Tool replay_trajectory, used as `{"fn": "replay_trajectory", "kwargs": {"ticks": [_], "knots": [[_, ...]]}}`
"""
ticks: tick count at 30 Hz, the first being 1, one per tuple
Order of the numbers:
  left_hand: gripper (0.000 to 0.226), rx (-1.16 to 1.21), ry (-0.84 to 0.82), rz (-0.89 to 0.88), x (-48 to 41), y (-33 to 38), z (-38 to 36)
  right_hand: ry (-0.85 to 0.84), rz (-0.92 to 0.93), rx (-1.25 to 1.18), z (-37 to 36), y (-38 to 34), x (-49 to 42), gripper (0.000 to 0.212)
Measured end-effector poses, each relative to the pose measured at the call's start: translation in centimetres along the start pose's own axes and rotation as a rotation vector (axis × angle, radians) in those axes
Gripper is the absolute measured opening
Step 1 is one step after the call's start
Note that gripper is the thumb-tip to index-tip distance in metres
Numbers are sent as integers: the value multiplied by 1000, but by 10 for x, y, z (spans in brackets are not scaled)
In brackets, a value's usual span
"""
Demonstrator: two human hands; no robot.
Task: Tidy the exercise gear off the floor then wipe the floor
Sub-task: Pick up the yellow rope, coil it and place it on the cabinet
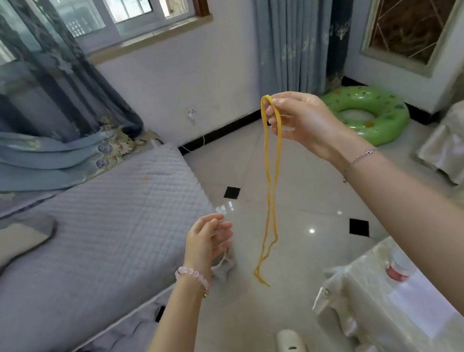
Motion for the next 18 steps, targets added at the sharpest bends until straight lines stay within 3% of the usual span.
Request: {"fn": "replay_trajectory", "kwargs": {"ticks": [9,18], "knots": [[23,-59,-114,-48,-118,87,-95,57,35,42,56,2,-123,16],[20,-147,-347,-37,-243,142,-212,267,41,120,150,7,-222,14]]}}
Point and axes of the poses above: each hand's wrist, its own x-axis away from the middle knuckle, its own z-axis out of the back of the hand, y = z × x, the point moved 9 cm from there along -x, towards the middle knuckle, and after that the axes turned 9 degrees about z, right-handed, at the moved point
